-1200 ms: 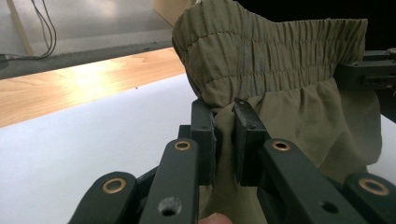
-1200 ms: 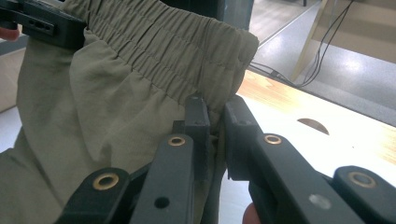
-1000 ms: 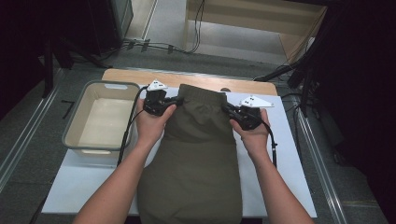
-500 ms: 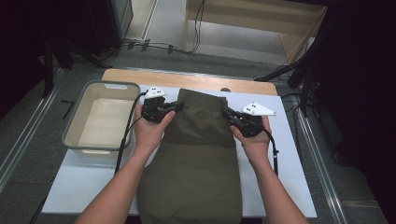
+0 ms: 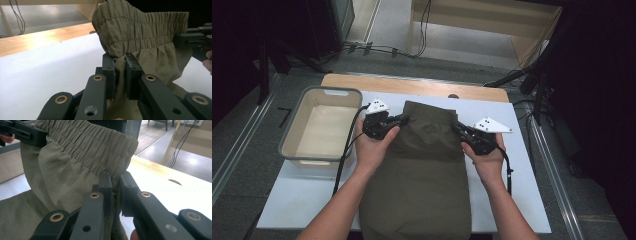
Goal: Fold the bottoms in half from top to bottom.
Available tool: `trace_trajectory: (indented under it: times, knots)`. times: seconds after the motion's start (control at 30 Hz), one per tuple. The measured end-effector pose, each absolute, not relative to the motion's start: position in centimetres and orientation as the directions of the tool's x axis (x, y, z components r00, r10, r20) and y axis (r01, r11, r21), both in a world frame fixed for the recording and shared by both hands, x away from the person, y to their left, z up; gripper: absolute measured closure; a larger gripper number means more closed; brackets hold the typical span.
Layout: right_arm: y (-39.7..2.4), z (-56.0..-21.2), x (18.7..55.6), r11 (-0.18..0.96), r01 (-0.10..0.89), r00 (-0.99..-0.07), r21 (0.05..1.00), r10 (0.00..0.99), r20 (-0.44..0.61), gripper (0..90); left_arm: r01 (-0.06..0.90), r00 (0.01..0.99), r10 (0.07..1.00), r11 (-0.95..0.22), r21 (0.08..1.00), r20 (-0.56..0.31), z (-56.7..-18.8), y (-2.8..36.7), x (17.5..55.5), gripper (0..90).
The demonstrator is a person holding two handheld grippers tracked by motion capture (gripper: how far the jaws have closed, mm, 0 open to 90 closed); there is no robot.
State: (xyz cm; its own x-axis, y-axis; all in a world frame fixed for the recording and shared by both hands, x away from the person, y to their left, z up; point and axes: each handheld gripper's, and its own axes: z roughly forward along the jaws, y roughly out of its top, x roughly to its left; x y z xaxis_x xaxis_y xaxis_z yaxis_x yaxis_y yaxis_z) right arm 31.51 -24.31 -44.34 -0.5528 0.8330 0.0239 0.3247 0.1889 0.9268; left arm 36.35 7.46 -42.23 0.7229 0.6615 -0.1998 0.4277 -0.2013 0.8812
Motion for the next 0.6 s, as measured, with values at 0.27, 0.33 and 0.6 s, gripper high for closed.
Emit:
trace_trajectory:
  times: [0.27, 0.33, 0.6]
  knots:
    - [-24.2, -44.7, 30.2, 0.189, 0.325, -0.561, 0.927, 0.827, 0.029, 80.0, 0.429, 0.730, 0.650, -0.195, 0.882, -0.211, -42.7, 7.9, 35.0, 79.7]
    - [-24.2, -44.8, 29.9, 0.193, 0.323, -0.562, 0.927, 0.827, 0.024, 80.0, 0.437, 0.734, 0.641, -0.190, 0.879, -0.226, -42.8, 8.0, 34.7, 79.7]
    - [-24.3, -45.3, 28.6, 0.183, 0.311, -0.588, 0.933, 0.808, 0.038, 79.9, 0.426, 0.747, 0.627, -0.197, 0.883, -0.221, -43.1, 8.5, 33.1, 79.6]
